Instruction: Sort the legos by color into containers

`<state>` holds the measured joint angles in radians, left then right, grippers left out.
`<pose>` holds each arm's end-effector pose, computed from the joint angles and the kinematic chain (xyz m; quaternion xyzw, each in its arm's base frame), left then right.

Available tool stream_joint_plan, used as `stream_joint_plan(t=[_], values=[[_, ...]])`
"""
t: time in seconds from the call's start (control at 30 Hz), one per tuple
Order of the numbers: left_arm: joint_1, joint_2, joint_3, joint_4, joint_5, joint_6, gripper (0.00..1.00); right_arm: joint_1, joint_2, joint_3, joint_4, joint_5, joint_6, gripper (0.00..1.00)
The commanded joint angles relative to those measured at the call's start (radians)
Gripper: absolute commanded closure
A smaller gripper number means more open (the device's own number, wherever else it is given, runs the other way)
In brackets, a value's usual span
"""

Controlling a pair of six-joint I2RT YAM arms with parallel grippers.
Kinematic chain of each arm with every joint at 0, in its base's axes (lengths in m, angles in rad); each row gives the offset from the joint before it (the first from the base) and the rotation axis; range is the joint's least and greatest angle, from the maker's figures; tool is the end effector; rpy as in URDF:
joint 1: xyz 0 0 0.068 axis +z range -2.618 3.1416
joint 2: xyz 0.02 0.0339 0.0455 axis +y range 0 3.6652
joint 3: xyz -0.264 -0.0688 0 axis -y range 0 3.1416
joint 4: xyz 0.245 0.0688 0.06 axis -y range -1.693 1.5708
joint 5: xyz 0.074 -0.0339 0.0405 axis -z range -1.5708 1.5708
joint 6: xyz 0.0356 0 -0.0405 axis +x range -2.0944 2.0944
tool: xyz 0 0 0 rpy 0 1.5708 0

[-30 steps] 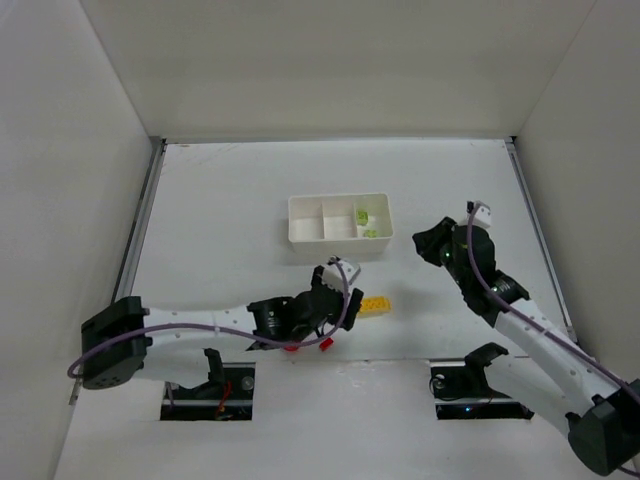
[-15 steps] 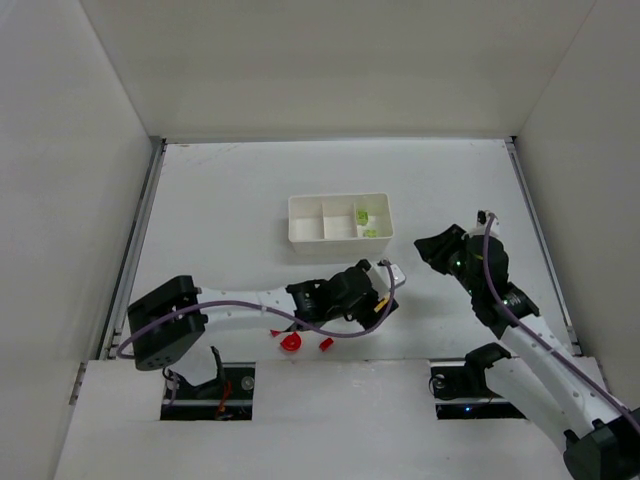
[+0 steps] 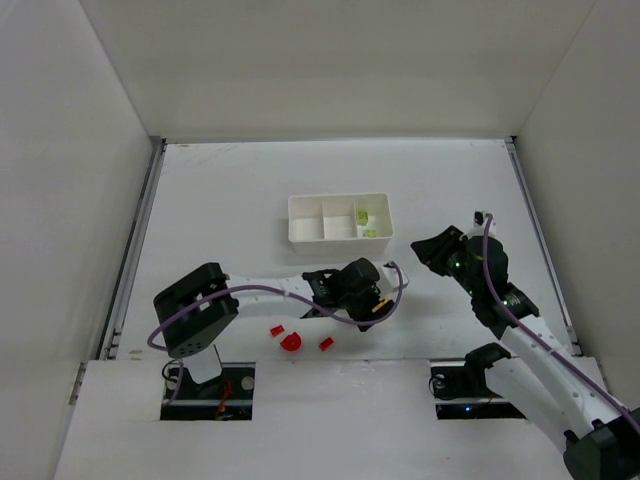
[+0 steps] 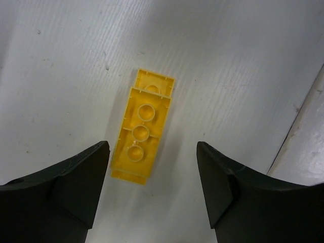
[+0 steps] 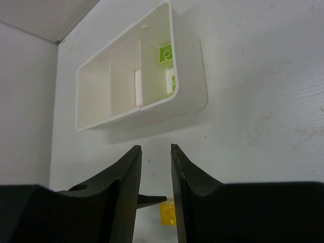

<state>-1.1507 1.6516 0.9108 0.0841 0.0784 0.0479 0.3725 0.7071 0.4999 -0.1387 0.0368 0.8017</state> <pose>0.1399 -0.3201 0.1887 0.5201 0.7307 -0.2610 0.3572 0.1630 0.0623 0.2562 0.1846 0.7971 0.3059 0.4869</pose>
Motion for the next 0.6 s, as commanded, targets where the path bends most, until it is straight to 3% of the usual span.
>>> stream_joint_plan(t=[0.0,0.13,0.33,0.57], values=[[0.01,0.034,0.06,-0.04,0.018,0.047,0.34,-0.005,-0.008,0.003,0.03,-0.012,0.004,0.64],[0.015,0.073,0.083,-0.041,0.009,0.063,0.38,-0.001,-0.005,0.002,0.039,-0.014,0.001,0.64],[0.016,0.065,0.089,-0.043,0.008,0.067,0.55,0.003,0.008,-0.008,0.047,-0.014,-0.002,0.64],[0.01,0.031,0.082,-0.023,-0.028,0.07,0.51,0.016,0.026,-0.014,0.067,-0.014,-0.002,0.64]])
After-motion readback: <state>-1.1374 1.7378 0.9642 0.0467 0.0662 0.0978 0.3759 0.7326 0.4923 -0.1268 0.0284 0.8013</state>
